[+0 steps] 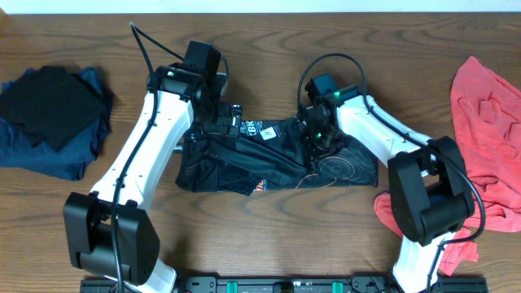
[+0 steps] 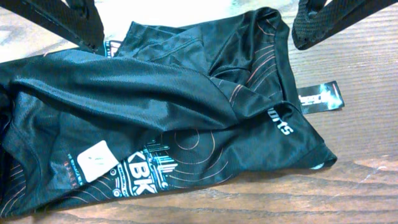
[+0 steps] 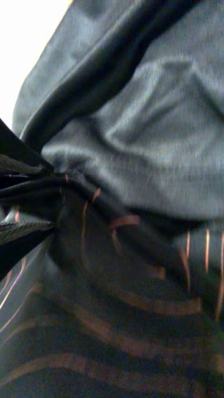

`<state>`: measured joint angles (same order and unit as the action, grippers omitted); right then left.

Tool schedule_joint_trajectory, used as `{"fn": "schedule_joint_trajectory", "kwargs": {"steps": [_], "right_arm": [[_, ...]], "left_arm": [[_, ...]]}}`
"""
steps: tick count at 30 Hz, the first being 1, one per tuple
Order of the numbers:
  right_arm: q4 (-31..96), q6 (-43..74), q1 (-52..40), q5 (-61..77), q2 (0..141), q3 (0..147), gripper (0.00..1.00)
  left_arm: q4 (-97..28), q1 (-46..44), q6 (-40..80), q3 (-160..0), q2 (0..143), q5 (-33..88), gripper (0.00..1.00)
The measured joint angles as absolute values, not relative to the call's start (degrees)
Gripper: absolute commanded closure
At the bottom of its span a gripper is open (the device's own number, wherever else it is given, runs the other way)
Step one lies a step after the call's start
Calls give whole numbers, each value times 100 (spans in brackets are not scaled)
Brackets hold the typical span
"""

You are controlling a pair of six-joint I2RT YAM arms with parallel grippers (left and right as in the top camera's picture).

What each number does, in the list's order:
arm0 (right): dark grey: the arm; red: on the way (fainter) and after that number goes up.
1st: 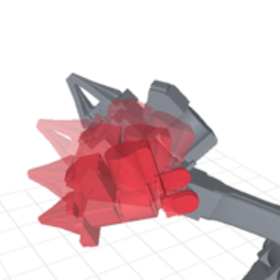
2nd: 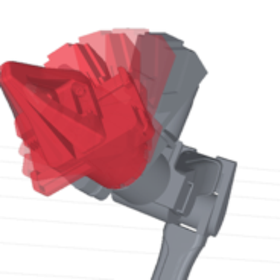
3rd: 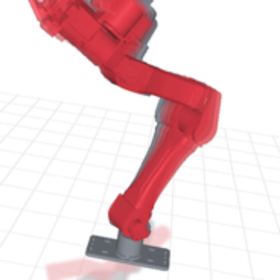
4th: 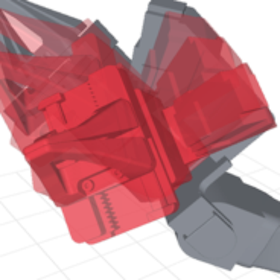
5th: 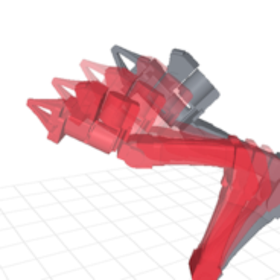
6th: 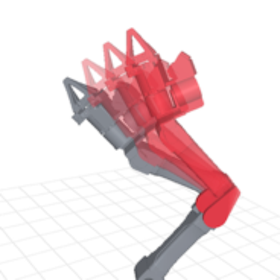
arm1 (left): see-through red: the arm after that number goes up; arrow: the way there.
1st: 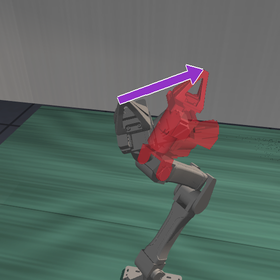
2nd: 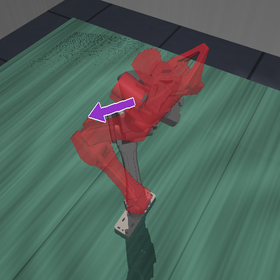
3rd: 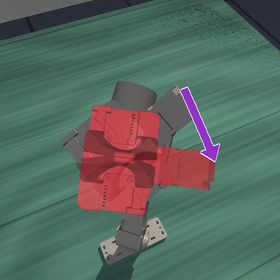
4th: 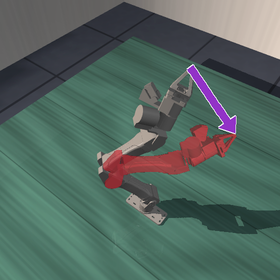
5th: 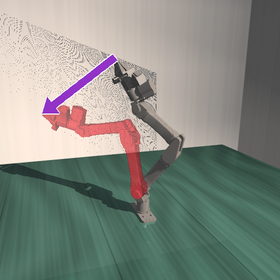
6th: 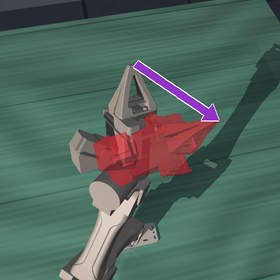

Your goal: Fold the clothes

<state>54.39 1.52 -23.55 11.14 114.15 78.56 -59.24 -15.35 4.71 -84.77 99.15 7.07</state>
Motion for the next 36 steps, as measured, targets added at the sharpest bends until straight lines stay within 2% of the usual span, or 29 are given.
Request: {"fn": "schedule_joint_trajectory", "kwargs": {"steps": [4, 5, 7, 8, 13, 23, 36], "right_arm": [[5452, 305, -2355, 556, 10967, 7902, 71], [5454, 344, -2355, 440, 10816, 7911, 68], [5433, 443, -2355, 209, 10403, 7940, 54], [5415, 462, -2355, 134, 10215, 7968, 52], [5384, 484, -2353, -73, 9649, 8066, 52], [5507, 502, -2281, -158, 9657, 8066, 51], [5655, 502, -2132, -239, 9660, 8066, 50]], "left_arm": [[-5977, -1417, 471, -8477, 9915, 707, 2], [-5983, -1354, 471, -8477, 9915, 707, 2], [-5983, -1197, 471, -8477, 9915, 707, 2], [-5983, -1092, 471, -8477, 9915, 707, 2], [-5981, -709, 471, -8477, 9915, 709, 2], [-5929, -600, 467, -8296, 10088, 742, 2], [-4871, -287, -152, -7301, 10676, 1199, 2]]}}
